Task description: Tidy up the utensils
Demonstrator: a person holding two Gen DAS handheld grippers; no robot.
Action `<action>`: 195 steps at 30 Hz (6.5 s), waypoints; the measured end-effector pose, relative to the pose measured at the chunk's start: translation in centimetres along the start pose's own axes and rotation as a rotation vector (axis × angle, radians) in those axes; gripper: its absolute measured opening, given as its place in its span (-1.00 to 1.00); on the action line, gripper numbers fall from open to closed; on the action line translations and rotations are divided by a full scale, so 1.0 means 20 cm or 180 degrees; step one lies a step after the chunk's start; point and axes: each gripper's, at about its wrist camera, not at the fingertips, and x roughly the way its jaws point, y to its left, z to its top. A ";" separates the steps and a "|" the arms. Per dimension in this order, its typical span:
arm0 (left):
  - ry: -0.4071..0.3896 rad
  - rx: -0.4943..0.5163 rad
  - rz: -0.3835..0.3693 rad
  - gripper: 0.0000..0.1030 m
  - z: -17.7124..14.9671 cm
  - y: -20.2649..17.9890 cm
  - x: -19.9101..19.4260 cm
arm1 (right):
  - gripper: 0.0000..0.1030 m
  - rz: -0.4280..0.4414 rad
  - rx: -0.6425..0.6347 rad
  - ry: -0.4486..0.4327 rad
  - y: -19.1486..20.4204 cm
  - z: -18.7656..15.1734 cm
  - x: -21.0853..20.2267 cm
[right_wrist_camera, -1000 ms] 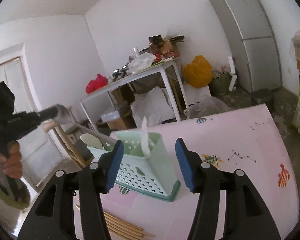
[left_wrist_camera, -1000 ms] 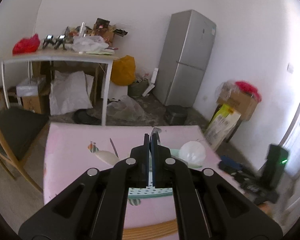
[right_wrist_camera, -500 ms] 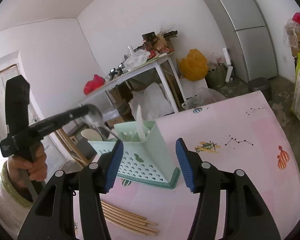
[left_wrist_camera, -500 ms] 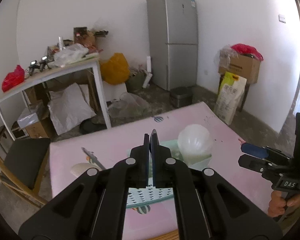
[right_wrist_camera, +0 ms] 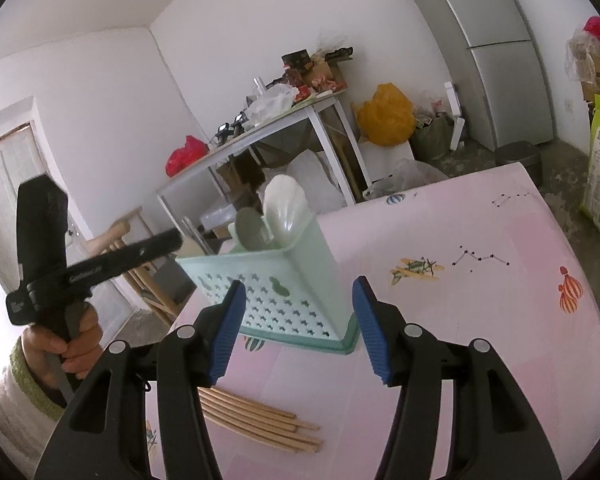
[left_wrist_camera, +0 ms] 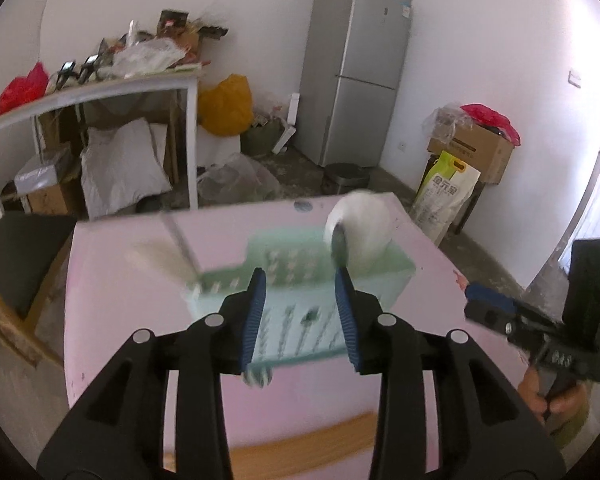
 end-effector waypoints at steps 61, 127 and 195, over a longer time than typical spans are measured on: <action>0.1127 -0.0551 0.0321 -0.49 -0.71 0.15 -0.02 | -0.29 0.0055 -0.0408 0.2132 0.43 -0.59 0.28; 0.1137 -0.0321 0.0684 -0.58 -0.75 0.12 0.04 | -0.88 -0.0657 -0.0222 0.1754 0.30 -0.51 0.36; -0.1521 -0.0534 -0.0038 -0.91 0.46 0.18 -0.64 | -0.87 -0.0223 0.0120 0.0732 0.26 0.03 0.10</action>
